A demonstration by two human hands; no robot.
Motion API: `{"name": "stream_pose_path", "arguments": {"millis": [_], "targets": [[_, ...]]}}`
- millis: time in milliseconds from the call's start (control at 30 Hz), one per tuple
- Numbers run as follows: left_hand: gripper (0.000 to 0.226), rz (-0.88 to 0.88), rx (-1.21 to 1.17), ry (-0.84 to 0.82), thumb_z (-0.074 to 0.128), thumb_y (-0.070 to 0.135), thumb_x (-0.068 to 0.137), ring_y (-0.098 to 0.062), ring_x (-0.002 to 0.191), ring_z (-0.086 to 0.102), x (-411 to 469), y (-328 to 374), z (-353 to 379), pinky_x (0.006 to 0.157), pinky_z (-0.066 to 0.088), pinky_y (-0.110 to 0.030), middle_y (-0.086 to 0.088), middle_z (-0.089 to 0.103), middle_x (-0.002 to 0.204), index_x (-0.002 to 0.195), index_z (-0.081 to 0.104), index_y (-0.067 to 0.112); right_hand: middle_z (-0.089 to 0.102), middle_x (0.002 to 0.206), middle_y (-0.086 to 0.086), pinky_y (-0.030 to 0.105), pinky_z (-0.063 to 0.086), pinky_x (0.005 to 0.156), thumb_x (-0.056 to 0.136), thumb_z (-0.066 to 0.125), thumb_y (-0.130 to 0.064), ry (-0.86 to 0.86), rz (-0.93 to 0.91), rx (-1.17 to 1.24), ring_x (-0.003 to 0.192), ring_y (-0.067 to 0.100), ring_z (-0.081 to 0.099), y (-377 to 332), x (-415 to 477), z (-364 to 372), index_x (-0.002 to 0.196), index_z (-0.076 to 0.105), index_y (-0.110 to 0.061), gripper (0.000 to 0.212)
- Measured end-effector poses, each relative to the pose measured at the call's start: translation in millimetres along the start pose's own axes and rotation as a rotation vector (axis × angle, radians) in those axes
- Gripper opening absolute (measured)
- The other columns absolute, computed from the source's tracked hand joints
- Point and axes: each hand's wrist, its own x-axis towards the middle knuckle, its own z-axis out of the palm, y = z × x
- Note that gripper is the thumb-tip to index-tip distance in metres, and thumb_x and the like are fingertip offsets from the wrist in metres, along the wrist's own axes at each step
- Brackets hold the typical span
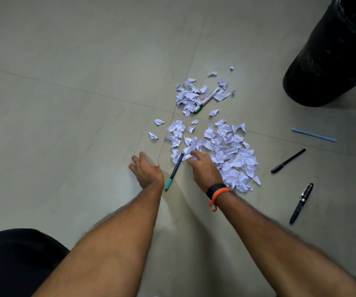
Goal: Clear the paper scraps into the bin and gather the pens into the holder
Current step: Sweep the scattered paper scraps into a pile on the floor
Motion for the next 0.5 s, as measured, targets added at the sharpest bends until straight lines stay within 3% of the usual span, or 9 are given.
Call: {"name": "stream_pose_path", "arguments": {"millis": [67, 133, 267, 333, 433, 500], "targets": [[0.061, 0.008, 0.115, -0.070, 0.070, 0.017, 0.086, -0.036, 0.136, 0.028, 4.9, 2.6, -2.4, 0.088, 0.051, -0.047, -0.008, 0.032, 0.148, 0.138, 0.039, 0.017, 0.048, 0.141, 0.009, 0.040, 0.049, 0.089, 0.079, 0.042, 0.017, -0.044, -0.015, -0.040, 0.117, 0.035, 0.047, 6.3, 0.2, -1.0, 0.117, 0.063, -0.005, 0.049], [0.074, 0.002, 0.158, -0.124, 0.070, 0.024, 0.086, -0.035, 0.140, 0.024, 6.6, 2.9, -7.4, 0.094, 0.048, -0.046, -0.008, 0.025, 0.153, 0.147, 0.028, 0.018, 0.050, 0.139, 0.012, 0.042, 0.049, 0.094, 0.078, 0.042, 0.018, -0.014, 0.027, -0.063, 0.117, 0.037, 0.048, 12.9, 1.0, -1.4, 0.120, 0.061, -0.002, 0.050], [0.093, -0.004, 0.190, -0.187, 0.074, 0.033, 0.082, -0.032, 0.145, 0.013, 12.1, 1.7, -23.5, 0.105, 0.040, -0.045, -0.009, 0.012, 0.159, 0.153, 0.015, 0.020, 0.060, 0.122, 0.015, 0.039, 0.044, 0.093, 0.077, 0.046, 0.011, 0.119, 0.254, -0.036, 0.109, 0.038, 0.049, 23.5, 7.9, -9.9, 0.107, 0.067, 0.000, 0.038], [0.098, 0.004, 0.238, -0.236, 0.075, 0.037, 0.080, -0.033, 0.146, 0.010, 17.0, 3.5, -30.8, 0.105, 0.039, -0.046, -0.009, 0.007, 0.160, 0.153, 0.012, 0.022, 0.062, 0.115, 0.015, 0.036, 0.045, 0.088, 0.078, 0.051, 0.007, 0.225, 0.274, 0.007, 0.105, 0.036, 0.052, 15.0, 14.2, -15.9, 0.099, 0.070, -0.002, 0.029], [0.102, -0.011, 0.288, -0.299, 0.073, 0.038, 0.082, -0.035, 0.148, 0.003, 20.6, 10.3, -36.2, 0.107, 0.037, -0.047, -0.009, -0.001, 0.162, 0.154, 0.003, 0.023, 0.064, 0.107, 0.014, 0.034, 0.052, 0.074, 0.075, 0.058, 0.010, 0.214, 0.026, 0.061, 0.097, 0.033, 0.058, -18.1, 30.5, -13.7, 0.095, 0.070, -0.005, 0.028], [0.103, -0.035, 0.304, -0.310, 0.072, 0.038, 0.083, -0.035, 0.148, 0.000, 20.1, 16.0, -37.1, 0.107, 0.036, -0.047, -0.009, -0.003, 0.162, 0.154, 0.000, 0.022, 0.063, 0.106, 0.012, 0.036, 0.052, 0.068, 0.075, 0.063, 0.007, 0.043, -0.181, -0.020, 0.100, 0.033, 0.058, -37.0, 42.5, -2.7, 0.098, 0.070, -0.009, 0.029]]}}
